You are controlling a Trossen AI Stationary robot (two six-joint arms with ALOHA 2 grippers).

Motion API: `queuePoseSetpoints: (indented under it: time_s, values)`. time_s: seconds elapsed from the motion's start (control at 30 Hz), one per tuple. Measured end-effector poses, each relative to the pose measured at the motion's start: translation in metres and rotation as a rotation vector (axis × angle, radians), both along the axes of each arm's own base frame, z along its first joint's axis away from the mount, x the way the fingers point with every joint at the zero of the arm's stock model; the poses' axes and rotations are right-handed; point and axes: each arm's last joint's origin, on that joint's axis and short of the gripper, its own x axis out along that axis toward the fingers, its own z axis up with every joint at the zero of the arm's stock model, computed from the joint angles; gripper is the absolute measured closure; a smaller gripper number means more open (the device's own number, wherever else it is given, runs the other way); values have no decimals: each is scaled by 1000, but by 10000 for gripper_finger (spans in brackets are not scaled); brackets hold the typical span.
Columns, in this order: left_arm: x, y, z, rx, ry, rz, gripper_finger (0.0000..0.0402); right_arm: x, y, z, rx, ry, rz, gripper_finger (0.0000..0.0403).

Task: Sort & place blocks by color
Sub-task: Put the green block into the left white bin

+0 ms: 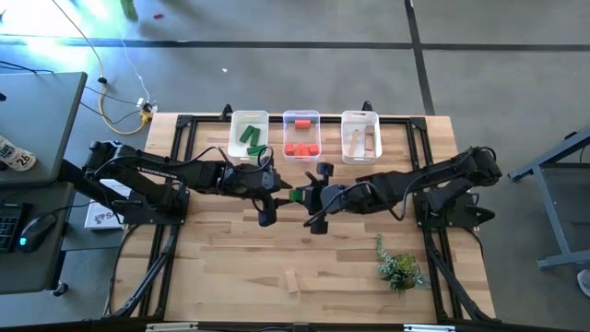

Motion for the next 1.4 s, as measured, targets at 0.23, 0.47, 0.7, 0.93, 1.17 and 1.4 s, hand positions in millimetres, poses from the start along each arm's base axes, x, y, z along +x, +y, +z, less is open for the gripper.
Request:
queuePoseSetpoints:
  time_s: [0.23,0.47,0.7,0.93,1.17,1.4]
  values:
    - [0,-1,0,-7,0,-13,220,1,-4,0,7,-1,-13,306]
    - [3,-1,4,16,-48,-26,220,1,-4,0,10,1,-10,306]
    - [3,-1,5,55,-46,-48,220,2,-7,0,12,0,-21,306]
    - [5,0,8,87,-79,-52,220,3,-12,0,25,-4,-43,306]
    - [5,0,8,113,-74,-63,229,3,-12,0,49,-19,-57,306]
    - [5,0,9,130,-77,-77,280,3,-11,0,86,-16,-44,306]
